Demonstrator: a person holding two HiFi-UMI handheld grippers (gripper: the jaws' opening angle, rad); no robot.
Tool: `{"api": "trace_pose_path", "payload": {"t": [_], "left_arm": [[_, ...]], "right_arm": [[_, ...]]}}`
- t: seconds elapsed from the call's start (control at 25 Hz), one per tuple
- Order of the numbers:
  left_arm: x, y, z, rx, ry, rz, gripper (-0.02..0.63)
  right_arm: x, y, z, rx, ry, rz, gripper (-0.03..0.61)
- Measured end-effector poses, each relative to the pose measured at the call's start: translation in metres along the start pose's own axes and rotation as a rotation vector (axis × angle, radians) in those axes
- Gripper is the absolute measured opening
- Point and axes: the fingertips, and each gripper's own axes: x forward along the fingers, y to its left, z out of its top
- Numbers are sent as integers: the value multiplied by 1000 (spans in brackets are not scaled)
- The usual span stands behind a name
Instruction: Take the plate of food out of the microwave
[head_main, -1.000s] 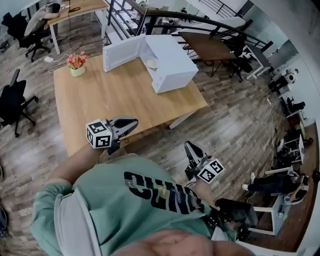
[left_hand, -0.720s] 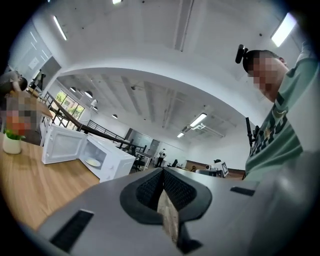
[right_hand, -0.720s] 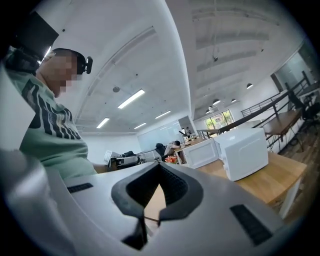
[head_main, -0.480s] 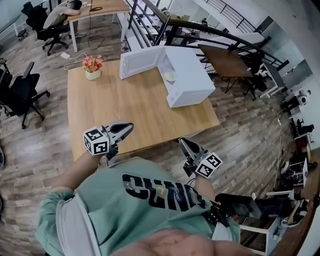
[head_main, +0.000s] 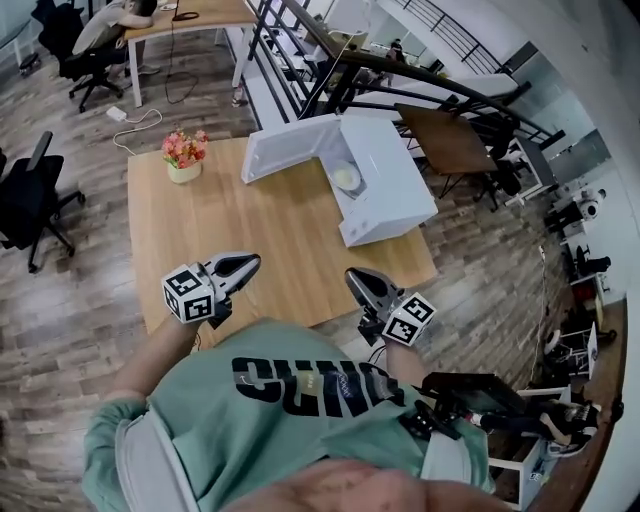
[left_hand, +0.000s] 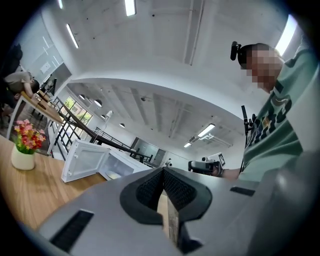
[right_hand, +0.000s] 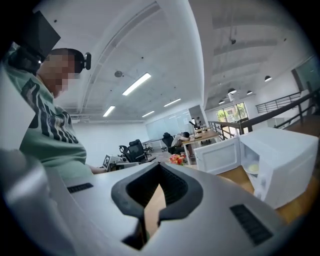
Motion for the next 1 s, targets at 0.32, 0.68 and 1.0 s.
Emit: {"api": "trace_pose_path", "payload": {"t": [0.32, 0.68, 1.0], "left_arm": [[-29, 54, -18, -34, -38, 214, 5], [31, 112, -39, -39, -69, 496, 5], [123, 189, -64, -107, 65, 438, 5]], "right_arm": [[94, -36, 4, -43, 66, 223, 5], [152, -104, -47, -171, 158, 577, 5], [176, -154, -101, -144, 153, 516, 5]]}}
